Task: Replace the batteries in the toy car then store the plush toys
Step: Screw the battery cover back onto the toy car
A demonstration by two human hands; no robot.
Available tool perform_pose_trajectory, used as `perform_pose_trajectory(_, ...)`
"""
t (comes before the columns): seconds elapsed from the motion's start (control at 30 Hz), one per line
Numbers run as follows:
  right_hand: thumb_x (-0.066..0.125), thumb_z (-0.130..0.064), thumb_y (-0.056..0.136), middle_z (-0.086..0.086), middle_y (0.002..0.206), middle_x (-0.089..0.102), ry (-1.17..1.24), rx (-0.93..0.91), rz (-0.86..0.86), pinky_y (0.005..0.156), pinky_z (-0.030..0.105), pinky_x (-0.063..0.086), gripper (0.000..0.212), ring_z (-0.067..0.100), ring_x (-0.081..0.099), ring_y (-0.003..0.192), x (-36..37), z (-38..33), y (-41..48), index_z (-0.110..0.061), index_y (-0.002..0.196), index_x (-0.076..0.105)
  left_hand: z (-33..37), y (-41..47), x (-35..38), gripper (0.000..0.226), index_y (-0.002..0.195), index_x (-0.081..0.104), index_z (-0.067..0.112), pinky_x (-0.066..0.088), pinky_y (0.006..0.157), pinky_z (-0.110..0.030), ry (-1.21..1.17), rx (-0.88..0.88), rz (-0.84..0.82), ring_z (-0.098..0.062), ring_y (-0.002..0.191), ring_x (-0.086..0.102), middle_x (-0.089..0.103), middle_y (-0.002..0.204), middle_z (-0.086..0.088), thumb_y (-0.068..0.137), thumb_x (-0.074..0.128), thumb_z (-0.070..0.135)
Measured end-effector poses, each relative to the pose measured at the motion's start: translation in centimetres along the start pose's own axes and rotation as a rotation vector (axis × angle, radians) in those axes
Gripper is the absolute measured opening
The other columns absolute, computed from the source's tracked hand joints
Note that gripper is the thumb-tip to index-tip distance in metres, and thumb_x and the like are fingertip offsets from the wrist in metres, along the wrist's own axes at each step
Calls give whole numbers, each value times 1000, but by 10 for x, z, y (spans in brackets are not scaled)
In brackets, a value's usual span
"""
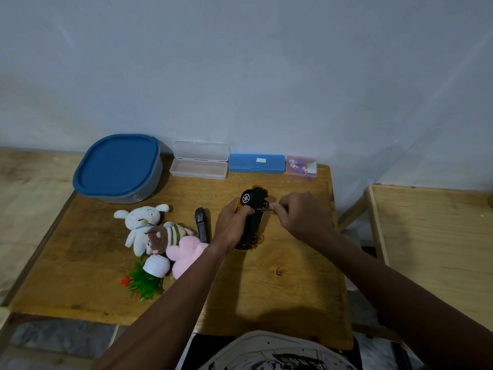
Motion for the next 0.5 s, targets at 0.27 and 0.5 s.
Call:
perform_pose_trajectory(0.27, 75, -30, 81, -6, 82, 56, -25, -27, -129, 60, 26, 47, 25, 11, 53, 73, -3, 5, 1, -22, 98, 59, -1, 1, 1, 25, 121, 59, 21, 48, 67, -29, 29, -50, -37, -25, 93, 66, 68, 104, -10, 97, 52, 28)
perform_pose_trajectory(0.5, 64, -32, 90, -5, 88, 60, -249, -152, -100, 65, 32, 55, 14, 11, 56, 73, -12, 5, 1, -26, 102, 64, 3, 4, -1, 24, 116, 61, 18, 49, 66, -30, 9, -74, -38, -26, 89, 66, 68, 103, -14, 96, 52, 27)
Point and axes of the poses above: each hand's wrist, its own y-axis towards the middle knuckle, its own x-axis out of the palm, z = x × y, the point moved 1 cm from there along y, towards the middle knuckle
